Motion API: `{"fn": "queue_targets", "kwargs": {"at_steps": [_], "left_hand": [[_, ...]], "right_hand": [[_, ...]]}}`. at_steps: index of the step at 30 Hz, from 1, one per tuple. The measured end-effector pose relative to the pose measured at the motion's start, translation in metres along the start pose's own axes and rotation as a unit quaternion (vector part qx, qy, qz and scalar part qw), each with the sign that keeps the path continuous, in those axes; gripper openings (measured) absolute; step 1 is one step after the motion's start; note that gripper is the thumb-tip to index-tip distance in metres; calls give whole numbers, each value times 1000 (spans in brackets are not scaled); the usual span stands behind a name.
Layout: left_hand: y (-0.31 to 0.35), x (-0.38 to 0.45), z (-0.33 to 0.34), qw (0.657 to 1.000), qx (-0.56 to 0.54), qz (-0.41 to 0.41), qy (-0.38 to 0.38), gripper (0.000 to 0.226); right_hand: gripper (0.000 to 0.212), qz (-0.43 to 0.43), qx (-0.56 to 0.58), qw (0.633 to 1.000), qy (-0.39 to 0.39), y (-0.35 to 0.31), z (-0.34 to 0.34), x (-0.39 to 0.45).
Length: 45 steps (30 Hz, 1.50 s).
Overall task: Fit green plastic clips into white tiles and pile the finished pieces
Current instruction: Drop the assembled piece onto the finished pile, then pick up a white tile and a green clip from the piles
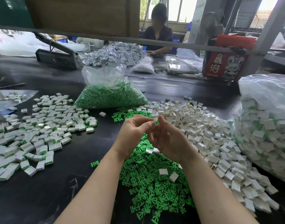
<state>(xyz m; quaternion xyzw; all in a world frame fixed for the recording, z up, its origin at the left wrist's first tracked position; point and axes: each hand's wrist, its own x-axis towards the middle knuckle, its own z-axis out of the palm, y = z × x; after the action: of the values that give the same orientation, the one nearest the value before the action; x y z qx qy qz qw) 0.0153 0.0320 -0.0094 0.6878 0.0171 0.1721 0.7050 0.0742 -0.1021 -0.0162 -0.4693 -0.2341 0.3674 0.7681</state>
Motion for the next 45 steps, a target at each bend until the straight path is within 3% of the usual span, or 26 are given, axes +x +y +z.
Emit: {"fn": "queue_targets", "kwargs": {"at_steps": [9, 26, 34, 45], "left_hand": [[-2, 1, 3, 1000, -13, -11, -16, 8], [-5, 0, 1, 999, -10, 1, -48, 7], [-4, 0, 6, 999, -22, -3, -34, 13], [-3, -1, 1, 995, -55, -22, -78, 12]], "right_hand": [[43, 13, -36, 999, -18, 2, -5, 1], [38, 11, 102, 994, -30, 2, -6, 1], [38, 8, 100, 994, -32, 1, -4, -1], [35, 1, 102, 993, -62, 0, -5, -2]]}}
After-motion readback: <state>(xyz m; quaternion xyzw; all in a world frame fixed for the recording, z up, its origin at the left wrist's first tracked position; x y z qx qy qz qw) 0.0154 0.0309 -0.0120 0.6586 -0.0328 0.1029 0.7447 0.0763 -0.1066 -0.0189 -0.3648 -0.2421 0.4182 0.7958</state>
